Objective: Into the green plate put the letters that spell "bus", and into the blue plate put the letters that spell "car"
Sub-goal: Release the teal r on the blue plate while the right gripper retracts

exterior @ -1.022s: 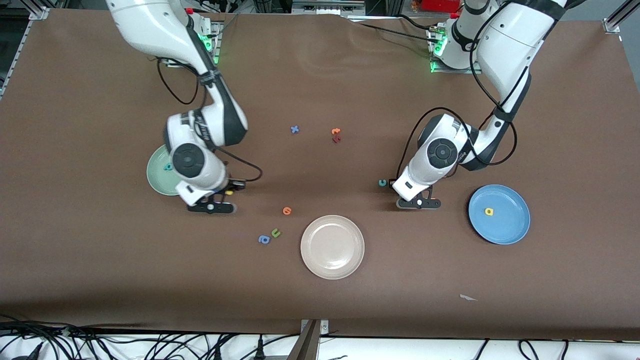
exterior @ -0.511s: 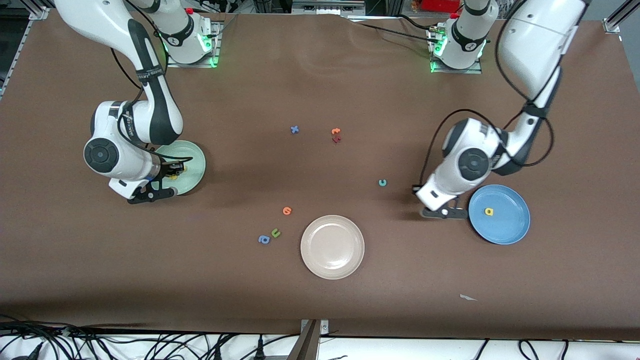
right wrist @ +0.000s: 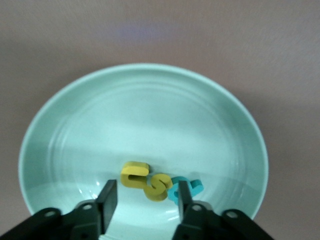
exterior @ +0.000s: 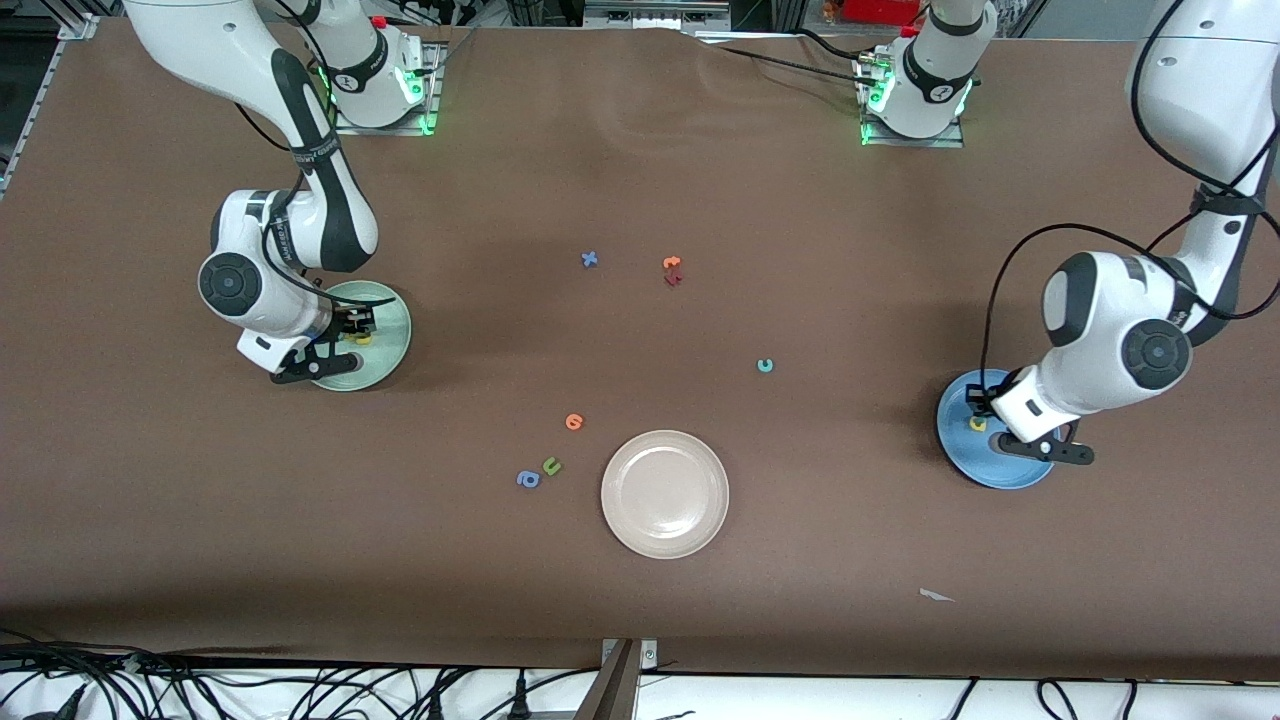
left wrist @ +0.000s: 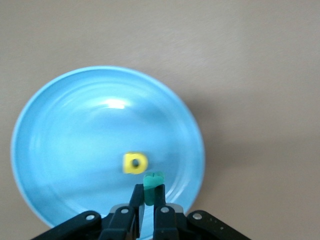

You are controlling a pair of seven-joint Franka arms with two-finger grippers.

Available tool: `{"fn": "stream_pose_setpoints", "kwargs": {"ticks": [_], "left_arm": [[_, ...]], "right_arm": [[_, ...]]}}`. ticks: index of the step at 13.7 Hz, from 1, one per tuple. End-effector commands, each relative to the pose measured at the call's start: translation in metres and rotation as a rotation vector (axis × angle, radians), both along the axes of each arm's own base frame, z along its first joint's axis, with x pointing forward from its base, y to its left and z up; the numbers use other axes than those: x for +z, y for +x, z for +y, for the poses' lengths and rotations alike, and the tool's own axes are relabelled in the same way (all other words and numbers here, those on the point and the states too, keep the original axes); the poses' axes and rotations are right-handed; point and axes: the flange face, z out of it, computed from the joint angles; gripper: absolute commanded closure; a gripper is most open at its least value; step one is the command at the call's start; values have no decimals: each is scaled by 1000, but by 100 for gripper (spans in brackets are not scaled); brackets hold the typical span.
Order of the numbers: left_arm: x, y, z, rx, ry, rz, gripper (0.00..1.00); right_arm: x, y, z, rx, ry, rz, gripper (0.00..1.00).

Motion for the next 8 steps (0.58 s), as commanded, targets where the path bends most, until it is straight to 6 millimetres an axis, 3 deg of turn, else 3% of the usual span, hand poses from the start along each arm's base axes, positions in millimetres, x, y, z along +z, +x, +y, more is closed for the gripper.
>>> {"fn": "stream_pose_setpoints", "kwargs": {"ticks": [1,3,4,6,8], "left_arm": [[1,2,-9,-93,69,4,0],[6,5,-53,-12,73,-19,0],[5,3,-89,20,77,-23,0],[-5,-7,-154,87,69,-18,0],[-12,-20,-198,148,-14,29,0]], "right_arm": [[58,32,11,4,38,-4,0],[96,56,20,13,47,-9,0],[111,63,24,9,50,-21,0],[143,74,33,-69,43,-15,0],[183,79,52,-115,35,29,0]]}}
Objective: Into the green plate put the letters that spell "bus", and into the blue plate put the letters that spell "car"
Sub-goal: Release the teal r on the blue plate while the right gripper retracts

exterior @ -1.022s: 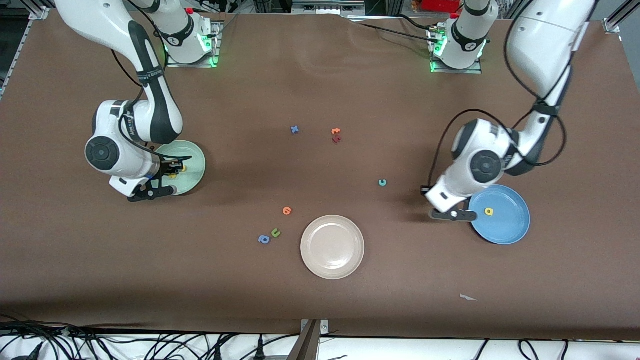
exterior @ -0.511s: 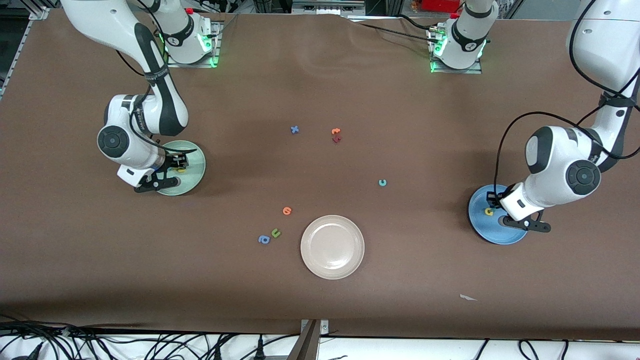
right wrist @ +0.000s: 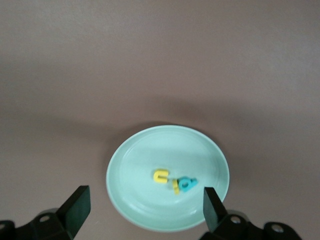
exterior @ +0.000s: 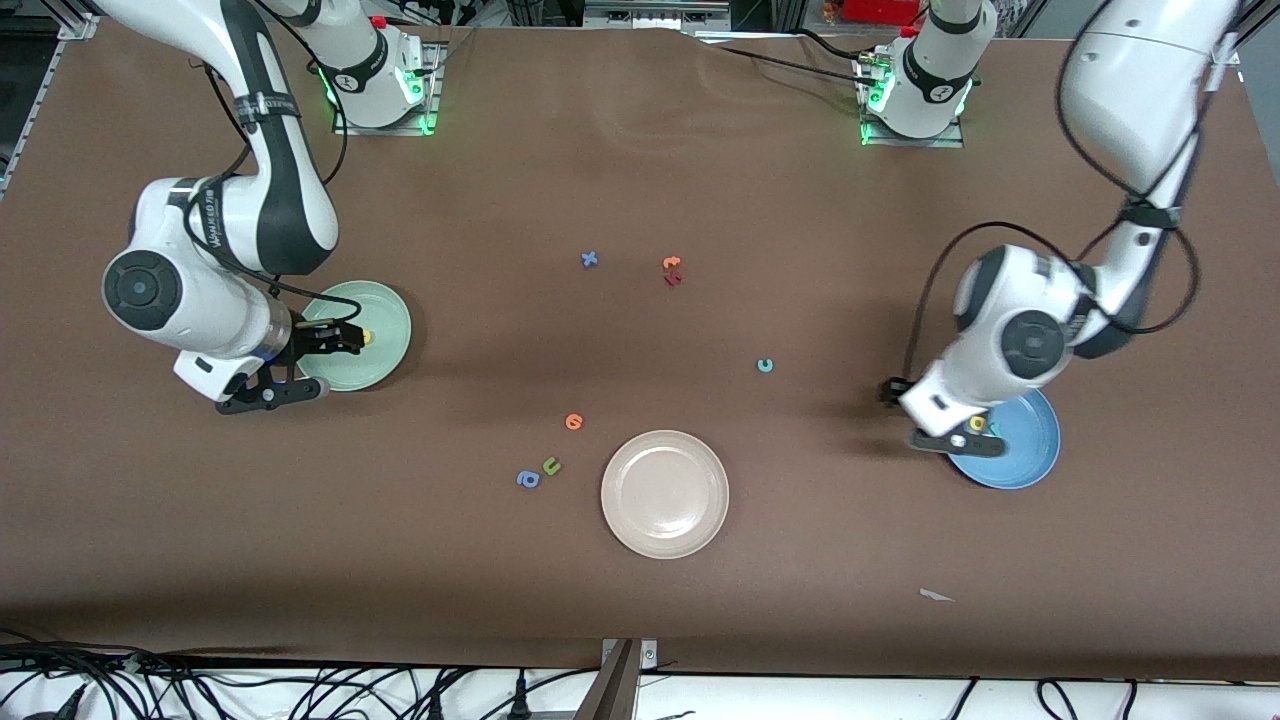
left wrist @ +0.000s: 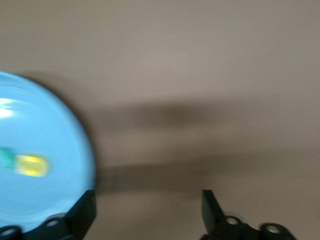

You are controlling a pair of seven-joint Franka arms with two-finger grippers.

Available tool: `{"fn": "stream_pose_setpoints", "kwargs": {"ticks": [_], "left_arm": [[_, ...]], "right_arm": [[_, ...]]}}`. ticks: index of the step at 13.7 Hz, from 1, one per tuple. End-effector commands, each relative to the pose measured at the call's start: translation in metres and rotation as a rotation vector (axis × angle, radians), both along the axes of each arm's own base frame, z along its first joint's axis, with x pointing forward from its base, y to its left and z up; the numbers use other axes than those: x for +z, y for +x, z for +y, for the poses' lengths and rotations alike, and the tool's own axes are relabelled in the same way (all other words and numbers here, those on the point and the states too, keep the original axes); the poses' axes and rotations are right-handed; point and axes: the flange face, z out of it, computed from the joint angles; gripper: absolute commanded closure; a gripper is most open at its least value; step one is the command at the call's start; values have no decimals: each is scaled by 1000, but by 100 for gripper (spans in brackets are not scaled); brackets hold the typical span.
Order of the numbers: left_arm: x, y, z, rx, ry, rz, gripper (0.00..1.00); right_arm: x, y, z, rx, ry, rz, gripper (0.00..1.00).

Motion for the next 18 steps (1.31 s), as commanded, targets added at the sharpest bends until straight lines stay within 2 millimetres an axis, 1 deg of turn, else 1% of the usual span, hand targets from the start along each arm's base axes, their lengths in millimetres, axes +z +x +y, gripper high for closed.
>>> {"fn": "stream_pose_setpoints", "kwargs": {"ticks": [1,2,3,4,5,6,7,8,9,10,11,12,13,14,16,18], "left_arm": [[-8,-11,-42,63,-74,41,0],[-8,-18,-64,77,-88,47,0],[-8,-23,-83,108,-87,32,0],[-15,-35,-101,106,-89,18,0],[-20,-43,-114,114,-96,4,0],[-22,-49,-127,123,-96,-2,1],[-26,-57,-142,131,-87,0,2],[-32,-60,-152,158,-82,-4,2],[-35,-62,-159,164,-72,-16,4],[-43,-64,-162,166,-67,-27,8],[-51,-64,-163,178,-68,-37,10],[-53,-64,-164,171,-63,-46,13],[-55,-64,-163,167,-58,-48,16],[-55,-63,-162,170,-58,-50,19],[-60,-61,-163,171,-56,-47,23],[-62,-62,-162,180,-53,-45,33]], "right_arm": [[53,10,22,-39,7,18,0],[78,6,25,-23,23,-14,0],[101,0,20,-20,51,-40,0],[128,-6,-3,-46,80,-58,0],[153,-13,-13,-51,98,-89,0],[174,-20,-25,-47,78,-117,0],[192,-28,-33,-33,34,-130,0],[207,-35,-45,-38,4,-150,0],[214,-38,-67,-78,8,-156,0],[221,-44,-92,-121,8,-165,0],[227,-53,-99,-135,9,-172,0],[223,-64,-100,-139,7,-153,0],[213,-74,-101,-148,6,-132,0],[211,-73,-101,-146,7,-147,0],[217,-69,-102,-142,3,-190,0],[232,-69,-105,-139,-9,-212,0]]}}
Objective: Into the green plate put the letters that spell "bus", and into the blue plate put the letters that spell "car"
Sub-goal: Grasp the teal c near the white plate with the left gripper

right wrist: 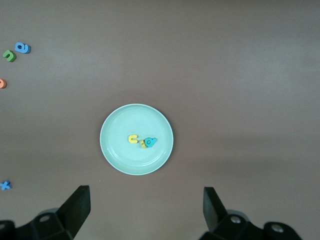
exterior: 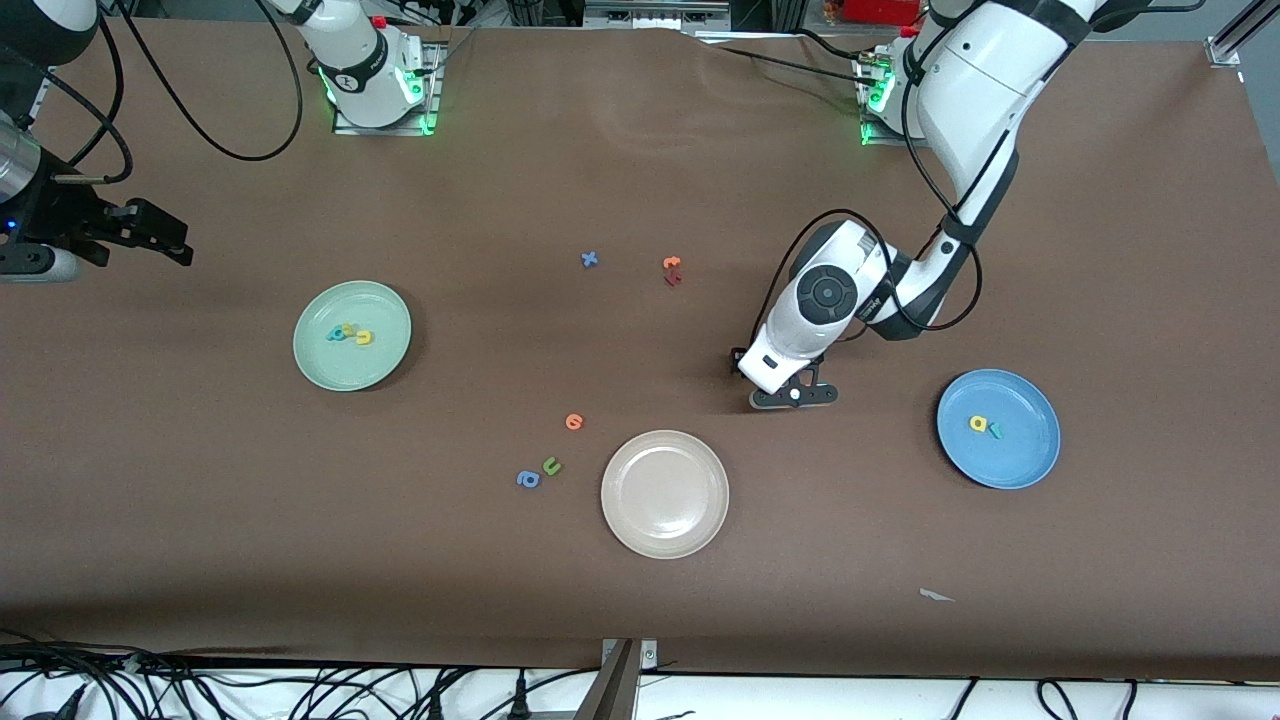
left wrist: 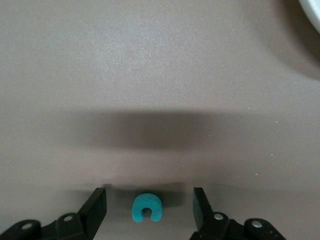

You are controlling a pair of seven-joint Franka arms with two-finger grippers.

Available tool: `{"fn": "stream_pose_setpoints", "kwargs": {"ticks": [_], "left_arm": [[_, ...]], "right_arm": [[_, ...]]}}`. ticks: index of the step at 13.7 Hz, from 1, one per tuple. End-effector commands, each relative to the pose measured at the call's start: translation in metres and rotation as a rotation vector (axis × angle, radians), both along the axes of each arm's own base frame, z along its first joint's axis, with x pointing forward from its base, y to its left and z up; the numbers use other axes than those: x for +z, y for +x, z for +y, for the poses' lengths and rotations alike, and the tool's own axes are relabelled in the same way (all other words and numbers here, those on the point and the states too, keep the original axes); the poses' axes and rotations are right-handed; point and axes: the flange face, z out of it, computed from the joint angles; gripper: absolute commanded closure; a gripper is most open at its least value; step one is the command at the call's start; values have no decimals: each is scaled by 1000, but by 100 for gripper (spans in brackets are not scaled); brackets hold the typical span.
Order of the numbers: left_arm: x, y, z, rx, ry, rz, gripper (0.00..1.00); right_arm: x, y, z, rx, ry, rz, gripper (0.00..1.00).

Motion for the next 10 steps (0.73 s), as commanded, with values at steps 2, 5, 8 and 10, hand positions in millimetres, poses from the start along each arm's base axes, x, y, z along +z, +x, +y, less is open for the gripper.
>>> {"fn": "stream_pose_setpoints", "kwargs": {"ticks": [2,5,8,10], "left_arm": [[-5,-1,-2,17,16,-6,42],[-6,-2,-2,17,18,-4,51],[-8,-7,-6,8,21,1,54],[-9,-7,-5,9,24,5,55]], "right_arm": [[20,-5,0,-3,-18,-27,0],[16,1,1,4,-18,-21,0],[15,1,2,-1,-15,-20,0],[14,2,3,0,-10,-18,0]]}}
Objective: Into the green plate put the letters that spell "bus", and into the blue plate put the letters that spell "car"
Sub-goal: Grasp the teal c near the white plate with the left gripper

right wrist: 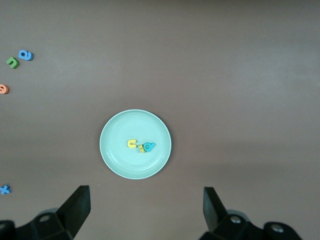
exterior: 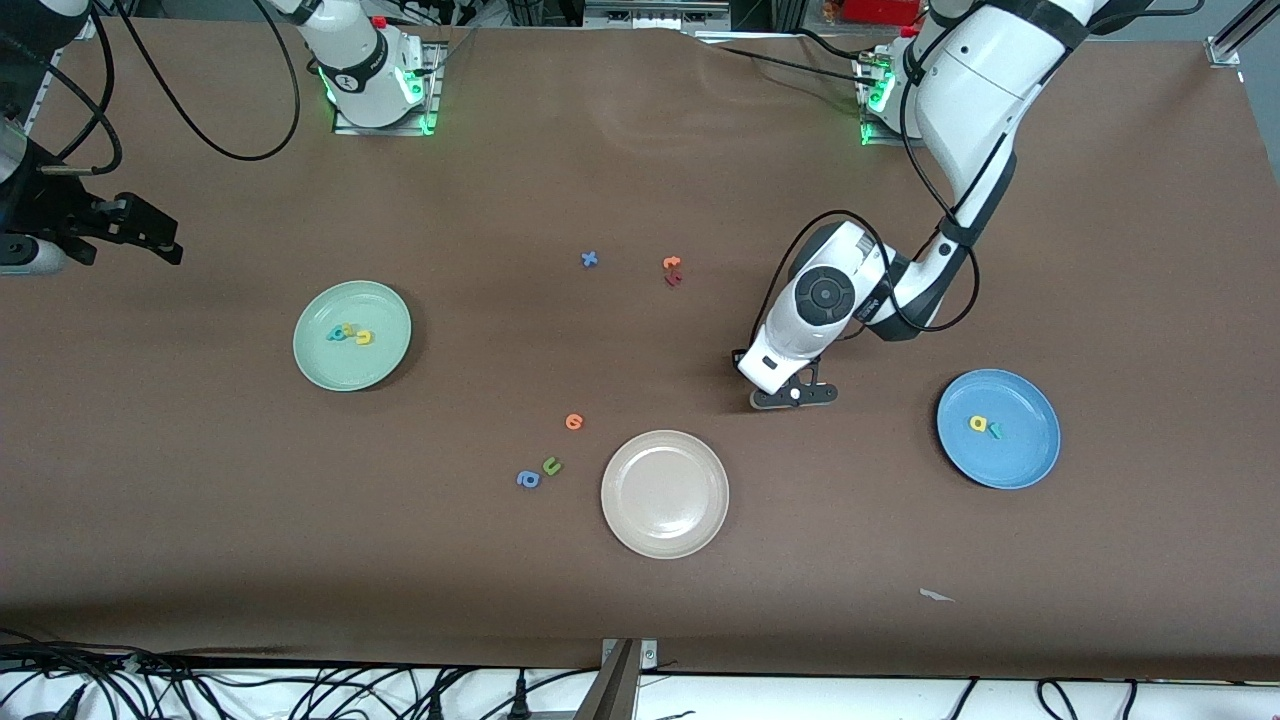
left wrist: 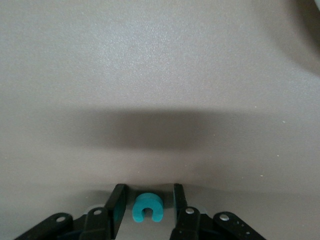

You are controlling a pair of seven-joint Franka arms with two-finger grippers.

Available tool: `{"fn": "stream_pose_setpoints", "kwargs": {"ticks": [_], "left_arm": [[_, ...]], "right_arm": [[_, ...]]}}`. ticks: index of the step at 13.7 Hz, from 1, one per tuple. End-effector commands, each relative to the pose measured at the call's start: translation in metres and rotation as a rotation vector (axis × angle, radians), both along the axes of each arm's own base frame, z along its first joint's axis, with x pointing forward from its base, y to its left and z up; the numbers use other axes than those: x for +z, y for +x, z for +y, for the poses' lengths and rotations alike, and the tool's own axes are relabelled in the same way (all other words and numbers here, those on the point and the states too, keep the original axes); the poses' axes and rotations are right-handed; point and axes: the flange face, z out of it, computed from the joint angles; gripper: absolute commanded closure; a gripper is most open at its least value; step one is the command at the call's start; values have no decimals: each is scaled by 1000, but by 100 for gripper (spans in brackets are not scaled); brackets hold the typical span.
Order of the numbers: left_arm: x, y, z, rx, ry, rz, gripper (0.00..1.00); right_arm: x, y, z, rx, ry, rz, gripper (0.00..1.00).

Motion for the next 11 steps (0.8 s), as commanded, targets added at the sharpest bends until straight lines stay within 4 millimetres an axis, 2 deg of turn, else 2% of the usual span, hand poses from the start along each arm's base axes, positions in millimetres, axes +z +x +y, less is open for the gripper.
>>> {"fn": "stream_pose_setpoints", "kwargs": {"ticks": [1,7,11], "left_arm": [[-4,-6,-6,-7,17,-2,56],[-4,-12,-14,-2,25,5,56],[-7,-17,-15,6,31,13,65]], "right_arm": [[4,2,3,-1,-8,1,0],[4,2,5,4,-2,2,0],[3,3,7,4,2,5,0]]}}
